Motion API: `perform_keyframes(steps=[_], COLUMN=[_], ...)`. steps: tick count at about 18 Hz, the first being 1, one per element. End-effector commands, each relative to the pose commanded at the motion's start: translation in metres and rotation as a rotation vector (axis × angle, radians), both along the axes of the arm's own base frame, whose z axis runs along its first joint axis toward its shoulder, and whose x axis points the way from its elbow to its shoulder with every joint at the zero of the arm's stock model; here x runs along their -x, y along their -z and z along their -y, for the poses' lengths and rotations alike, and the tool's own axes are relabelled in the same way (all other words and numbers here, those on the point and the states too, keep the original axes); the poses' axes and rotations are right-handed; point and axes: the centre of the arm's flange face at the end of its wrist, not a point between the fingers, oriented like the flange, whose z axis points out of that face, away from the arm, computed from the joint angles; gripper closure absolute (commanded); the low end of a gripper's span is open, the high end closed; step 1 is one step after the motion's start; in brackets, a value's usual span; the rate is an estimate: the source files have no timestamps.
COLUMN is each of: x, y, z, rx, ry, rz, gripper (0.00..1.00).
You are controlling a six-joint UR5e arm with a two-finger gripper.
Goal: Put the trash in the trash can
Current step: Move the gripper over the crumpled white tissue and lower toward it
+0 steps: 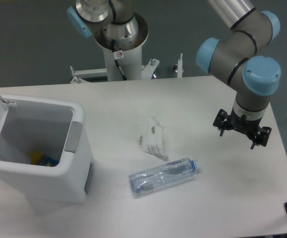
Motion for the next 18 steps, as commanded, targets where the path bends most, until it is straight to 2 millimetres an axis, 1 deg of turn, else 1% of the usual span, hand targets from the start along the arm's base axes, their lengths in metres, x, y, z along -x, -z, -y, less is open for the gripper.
perform_keyframes(steps=[3,6,7,10,11,12,13,15,16,17,18], x=[-0.005,-0.009,-0.015,-0.024,-0.030,-0.040,-0.045,-0.056,-0.070,-0.084,-0.100], y=[0.001,0.005,0.006,0.013,0.018,0.026,0.023,0.026,0.034,0.033,0.039], z=[-0.006,-0.006,-0.011,-0.014,-0.015,-0.010,-0.005,-0.001,0.006,0.009,0.007], rx=[0.001,0.003,0.004,-0.009,-0.009,-0.006,-0.018,-0.014,-0.003,-0.003,-0.008], ry=[0.009,0.009,0.011,-0.053,-0.059,-0.054,-0.060,-0.064,-0.061,-0.056,-0.040], rz=[-0.001,0.008,0.009,0.006,0.007,0.018,0.010,0.029,0.048,0.055,0.077], gripper=[0.00,0.00,0.00,0.00,0.00,0.00,0.00,0.00,0.00,0.00,0.00])
